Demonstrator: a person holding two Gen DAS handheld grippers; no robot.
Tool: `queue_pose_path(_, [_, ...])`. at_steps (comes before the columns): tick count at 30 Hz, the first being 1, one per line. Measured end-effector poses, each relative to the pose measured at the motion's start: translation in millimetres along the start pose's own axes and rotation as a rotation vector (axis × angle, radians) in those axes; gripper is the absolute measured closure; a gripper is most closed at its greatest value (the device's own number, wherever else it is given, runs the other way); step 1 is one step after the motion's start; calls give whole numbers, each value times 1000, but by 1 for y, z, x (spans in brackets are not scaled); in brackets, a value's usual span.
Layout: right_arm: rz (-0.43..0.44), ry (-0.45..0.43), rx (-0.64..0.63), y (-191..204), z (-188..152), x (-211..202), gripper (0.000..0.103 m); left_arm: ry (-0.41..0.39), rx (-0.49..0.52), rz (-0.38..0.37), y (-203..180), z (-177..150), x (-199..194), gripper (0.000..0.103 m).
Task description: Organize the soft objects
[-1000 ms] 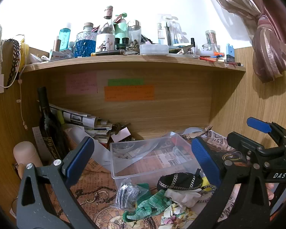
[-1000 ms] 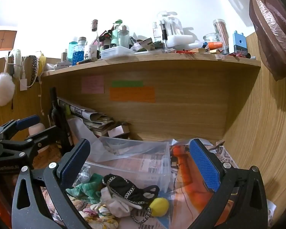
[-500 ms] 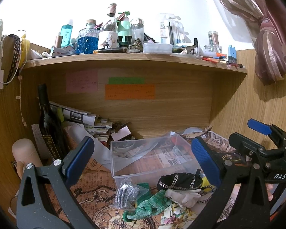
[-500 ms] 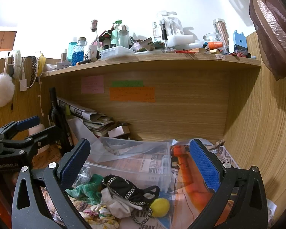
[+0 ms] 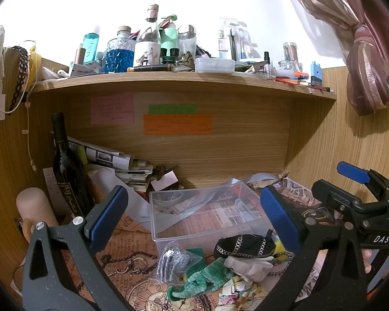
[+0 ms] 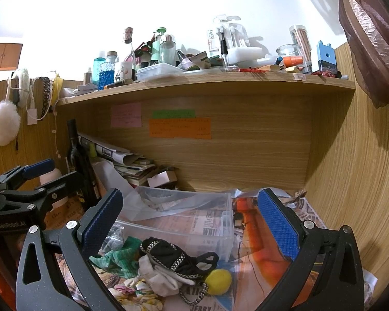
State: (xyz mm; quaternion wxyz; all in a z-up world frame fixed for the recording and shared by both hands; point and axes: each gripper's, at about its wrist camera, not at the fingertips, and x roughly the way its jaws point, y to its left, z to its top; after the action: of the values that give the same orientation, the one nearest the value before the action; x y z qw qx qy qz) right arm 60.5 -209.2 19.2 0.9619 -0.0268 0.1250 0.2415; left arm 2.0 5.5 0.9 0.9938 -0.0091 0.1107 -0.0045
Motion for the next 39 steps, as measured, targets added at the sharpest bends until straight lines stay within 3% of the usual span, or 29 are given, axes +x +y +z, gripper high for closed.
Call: queue_pose_path(39, [17, 8, 9, 0, -1, 1, 0, 10, -5, -5, -3, -2, 2, 0])
